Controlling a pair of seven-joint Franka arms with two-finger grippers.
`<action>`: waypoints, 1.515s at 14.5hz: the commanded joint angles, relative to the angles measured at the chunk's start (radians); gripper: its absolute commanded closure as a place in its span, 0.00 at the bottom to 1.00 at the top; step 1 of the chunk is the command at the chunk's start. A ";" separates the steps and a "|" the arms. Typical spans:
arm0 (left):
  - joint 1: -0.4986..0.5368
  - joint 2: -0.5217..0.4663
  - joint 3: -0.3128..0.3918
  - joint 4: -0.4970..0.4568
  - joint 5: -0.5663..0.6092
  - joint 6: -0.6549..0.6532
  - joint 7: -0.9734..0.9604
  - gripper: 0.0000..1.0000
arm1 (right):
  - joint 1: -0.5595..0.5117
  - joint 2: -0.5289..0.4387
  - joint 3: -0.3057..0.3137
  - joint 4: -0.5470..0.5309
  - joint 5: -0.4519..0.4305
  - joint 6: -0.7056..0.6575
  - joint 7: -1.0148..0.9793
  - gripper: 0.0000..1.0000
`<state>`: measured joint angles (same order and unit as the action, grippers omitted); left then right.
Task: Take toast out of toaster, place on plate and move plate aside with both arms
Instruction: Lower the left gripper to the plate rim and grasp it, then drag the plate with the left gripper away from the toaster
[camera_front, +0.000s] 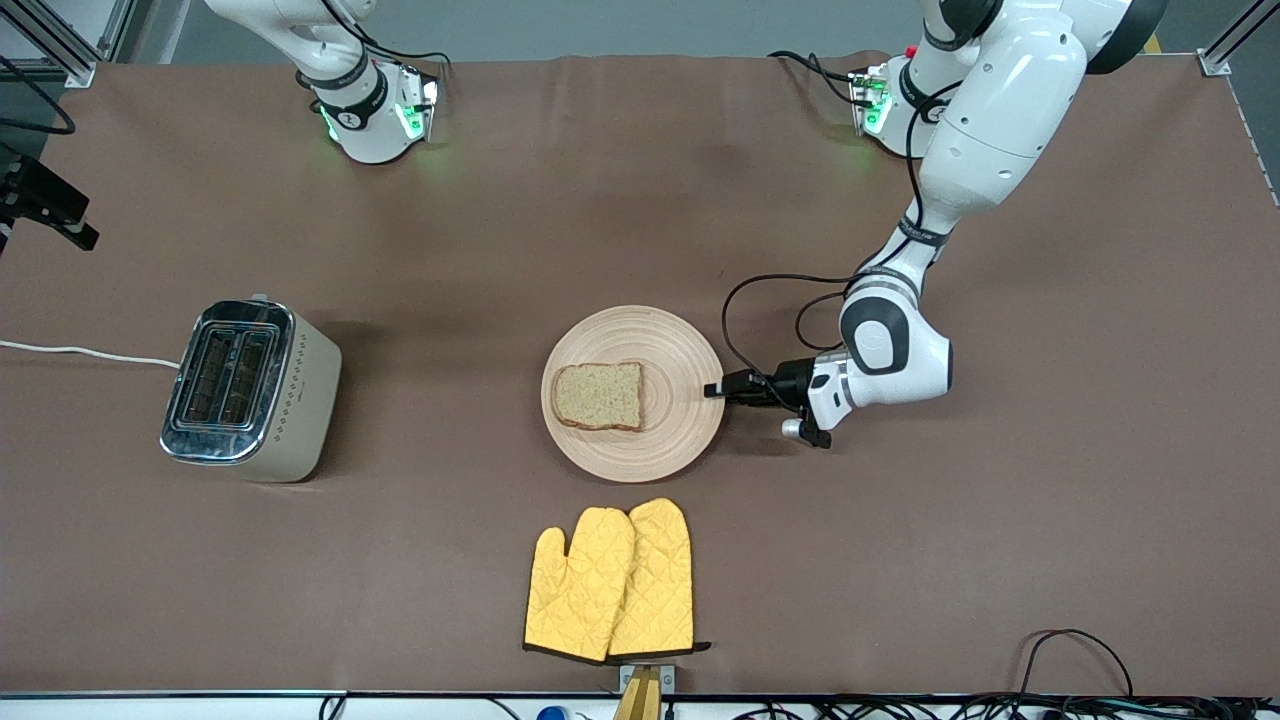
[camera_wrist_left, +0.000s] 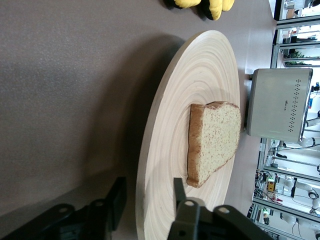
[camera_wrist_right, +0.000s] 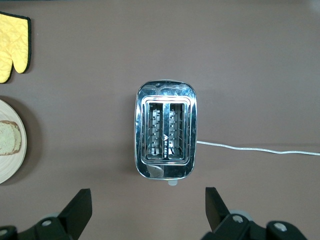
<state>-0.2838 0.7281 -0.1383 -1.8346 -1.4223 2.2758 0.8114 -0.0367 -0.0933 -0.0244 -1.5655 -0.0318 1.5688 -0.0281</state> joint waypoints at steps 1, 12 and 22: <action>0.009 -0.003 -0.007 -0.006 -0.027 -0.007 0.052 0.83 | -0.008 0.006 0.006 0.018 -0.002 -0.015 -0.012 0.00; 0.170 -0.010 -0.004 -0.011 -0.014 -0.360 0.107 1.00 | -0.003 0.006 0.006 0.022 -0.002 -0.021 -0.004 0.00; 0.546 -0.156 -0.003 0.041 0.347 -0.725 -0.043 1.00 | 0.005 0.010 0.006 0.030 0.000 -0.019 0.000 0.00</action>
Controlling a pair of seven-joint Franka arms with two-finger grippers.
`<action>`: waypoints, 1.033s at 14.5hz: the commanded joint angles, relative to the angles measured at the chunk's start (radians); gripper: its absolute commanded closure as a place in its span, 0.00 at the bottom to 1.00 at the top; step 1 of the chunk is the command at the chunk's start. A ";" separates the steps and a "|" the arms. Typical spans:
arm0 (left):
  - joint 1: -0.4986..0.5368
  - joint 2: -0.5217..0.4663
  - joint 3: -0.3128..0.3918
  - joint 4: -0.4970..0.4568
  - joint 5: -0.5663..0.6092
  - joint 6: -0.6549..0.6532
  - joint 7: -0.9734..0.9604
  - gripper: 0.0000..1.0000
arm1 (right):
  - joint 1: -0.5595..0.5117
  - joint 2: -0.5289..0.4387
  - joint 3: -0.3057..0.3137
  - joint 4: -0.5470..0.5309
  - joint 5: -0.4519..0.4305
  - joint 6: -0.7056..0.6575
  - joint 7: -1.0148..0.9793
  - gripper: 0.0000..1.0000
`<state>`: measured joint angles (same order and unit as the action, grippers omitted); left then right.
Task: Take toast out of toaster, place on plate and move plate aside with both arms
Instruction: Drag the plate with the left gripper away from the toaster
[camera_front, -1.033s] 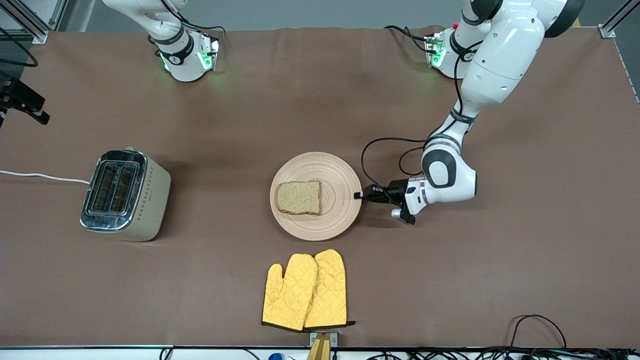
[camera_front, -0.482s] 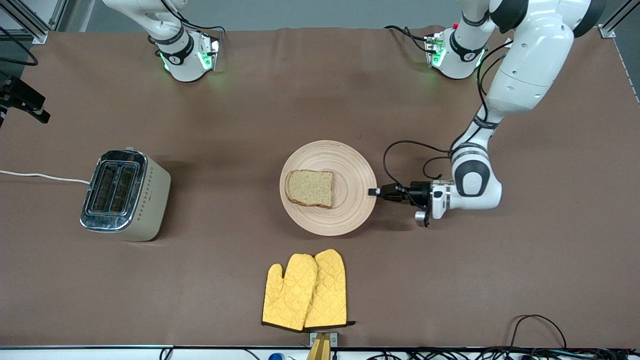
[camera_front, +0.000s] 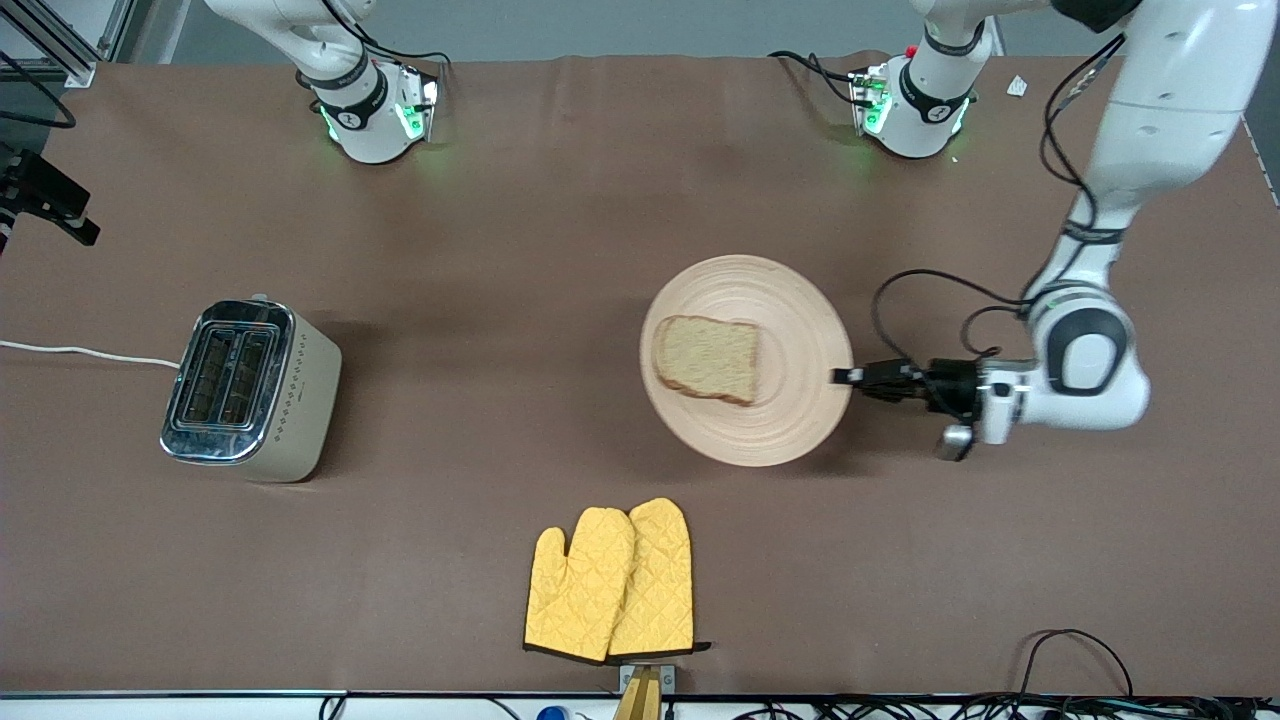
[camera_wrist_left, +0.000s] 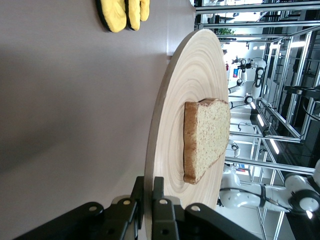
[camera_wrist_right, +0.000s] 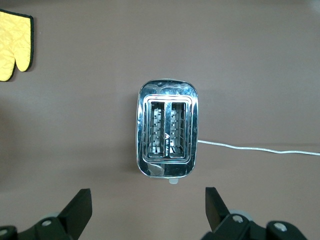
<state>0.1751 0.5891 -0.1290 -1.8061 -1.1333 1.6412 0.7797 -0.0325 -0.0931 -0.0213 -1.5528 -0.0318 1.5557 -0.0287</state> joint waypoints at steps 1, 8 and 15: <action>0.139 -0.017 -0.012 0.027 0.113 -0.107 -0.014 1.00 | 0.000 0.010 0.003 0.017 0.000 -0.009 0.001 0.00; 0.397 0.059 -0.012 0.134 0.372 -0.133 0.034 1.00 | 0.006 0.010 0.003 0.016 0.000 -0.008 0.001 0.00; 0.451 0.170 -0.001 0.159 0.394 -0.124 0.199 1.00 | 0.009 0.010 0.004 0.016 0.000 -0.011 0.003 0.00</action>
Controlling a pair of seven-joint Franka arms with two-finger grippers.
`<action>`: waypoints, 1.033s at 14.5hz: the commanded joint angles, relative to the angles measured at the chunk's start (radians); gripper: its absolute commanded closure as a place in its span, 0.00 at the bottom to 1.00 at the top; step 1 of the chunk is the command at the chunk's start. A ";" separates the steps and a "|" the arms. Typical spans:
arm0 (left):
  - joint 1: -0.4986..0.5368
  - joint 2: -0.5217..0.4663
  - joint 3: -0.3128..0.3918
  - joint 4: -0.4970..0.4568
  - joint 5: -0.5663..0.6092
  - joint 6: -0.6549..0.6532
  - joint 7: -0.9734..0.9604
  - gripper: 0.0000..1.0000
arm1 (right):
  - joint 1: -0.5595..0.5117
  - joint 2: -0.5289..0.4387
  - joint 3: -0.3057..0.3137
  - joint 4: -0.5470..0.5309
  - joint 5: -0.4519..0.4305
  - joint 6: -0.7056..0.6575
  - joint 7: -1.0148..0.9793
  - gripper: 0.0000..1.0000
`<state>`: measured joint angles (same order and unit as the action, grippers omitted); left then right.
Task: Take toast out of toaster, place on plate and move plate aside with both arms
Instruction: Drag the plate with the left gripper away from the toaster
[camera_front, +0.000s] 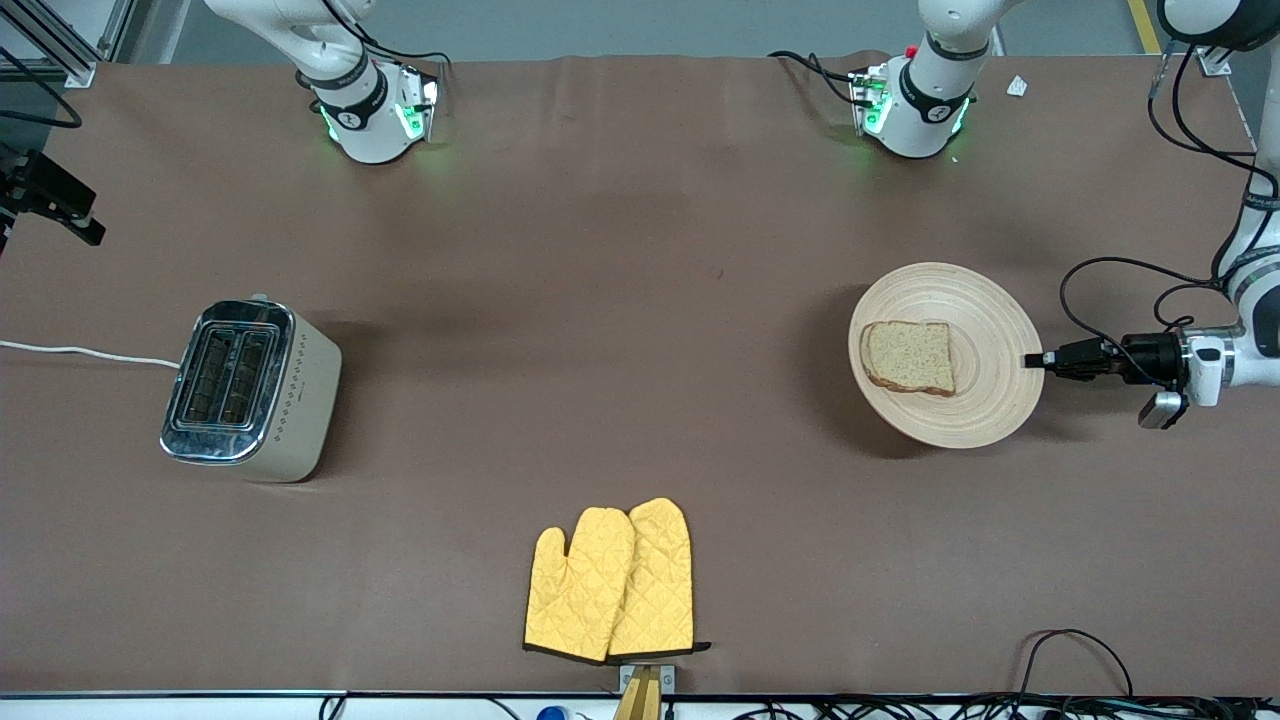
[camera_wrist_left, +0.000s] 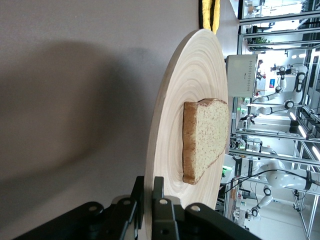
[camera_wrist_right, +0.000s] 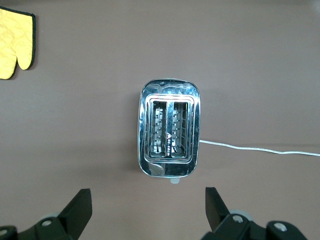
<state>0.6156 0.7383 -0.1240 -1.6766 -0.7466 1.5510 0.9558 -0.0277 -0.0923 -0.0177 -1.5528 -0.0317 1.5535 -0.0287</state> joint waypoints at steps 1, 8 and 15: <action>0.013 0.032 -0.003 0.047 0.018 -0.019 0.032 0.99 | 0.005 0.010 0.001 0.016 0.000 -0.009 0.003 0.00; 0.029 0.136 0.001 0.201 0.052 0.000 0.031 1.00 | 0.003 0.010 -0.001 0.013 0.000 -0.010 0.003 0.00; 0.030 0.177 0.001 0.201 0.047 0.046 0.024 0.95 | 0.005 0.011 0.001 0.013 0.001 -0.010 0.003 0.00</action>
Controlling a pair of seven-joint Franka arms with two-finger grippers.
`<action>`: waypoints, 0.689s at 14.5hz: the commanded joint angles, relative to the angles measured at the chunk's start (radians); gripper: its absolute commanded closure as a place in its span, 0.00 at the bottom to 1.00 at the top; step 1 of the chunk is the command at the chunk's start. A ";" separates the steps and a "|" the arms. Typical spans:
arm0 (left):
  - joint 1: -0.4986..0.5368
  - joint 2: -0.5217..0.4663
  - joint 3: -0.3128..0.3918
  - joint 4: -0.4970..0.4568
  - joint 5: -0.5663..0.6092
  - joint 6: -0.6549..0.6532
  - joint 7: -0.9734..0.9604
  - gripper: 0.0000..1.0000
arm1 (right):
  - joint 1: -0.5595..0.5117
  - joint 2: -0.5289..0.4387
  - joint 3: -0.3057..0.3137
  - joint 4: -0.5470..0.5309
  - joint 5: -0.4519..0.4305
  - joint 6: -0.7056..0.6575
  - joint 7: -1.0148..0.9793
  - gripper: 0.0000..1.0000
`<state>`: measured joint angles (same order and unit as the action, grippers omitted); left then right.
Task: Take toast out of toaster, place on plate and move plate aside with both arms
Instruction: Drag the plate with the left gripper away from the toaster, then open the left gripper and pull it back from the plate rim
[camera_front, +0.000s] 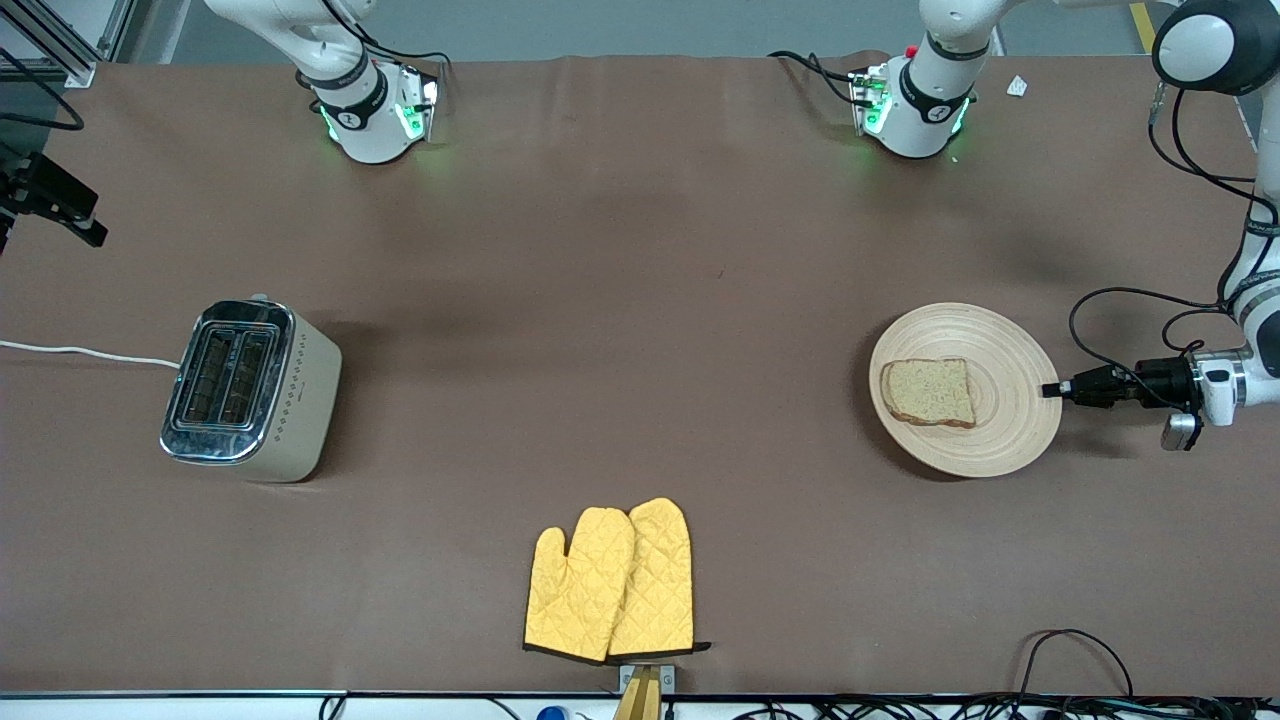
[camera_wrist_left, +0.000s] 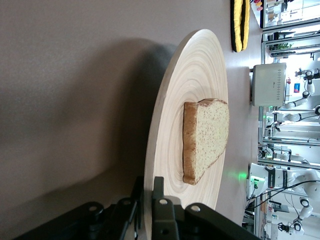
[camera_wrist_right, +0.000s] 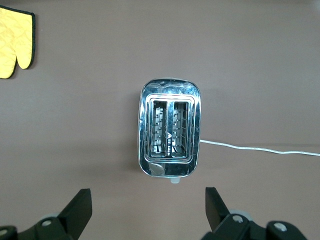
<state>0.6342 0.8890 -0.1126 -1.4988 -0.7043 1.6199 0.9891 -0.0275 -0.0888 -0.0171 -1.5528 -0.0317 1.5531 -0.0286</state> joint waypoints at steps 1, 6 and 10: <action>0.010 0.027 -0.010 0.023 0.006 -0.018 -0.010 0.87 | 0.005 0.007 0.000 0.013 0.000 -0.010 0.003 0.00; 0.009 -0.001 -0.012 0.023 0.006 -0.028 -0.053 0.00 | 0.003 0.007 0.000 0.013 -0.001 -0.010 0.003 0.00; -0.011 -0.178 -0.051 0.026 0.084 -0.121 -0.393 0.00 | 0.003 0.007 0.000 0.013 -0.001 -0.010 0.003 0.00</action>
<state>0.6333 0.8427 -0.1400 -1.4511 -0.6785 1.5467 0.7559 -0.0275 -0.0885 -0.0168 -1.5528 -0.0316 1.5530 -0.0286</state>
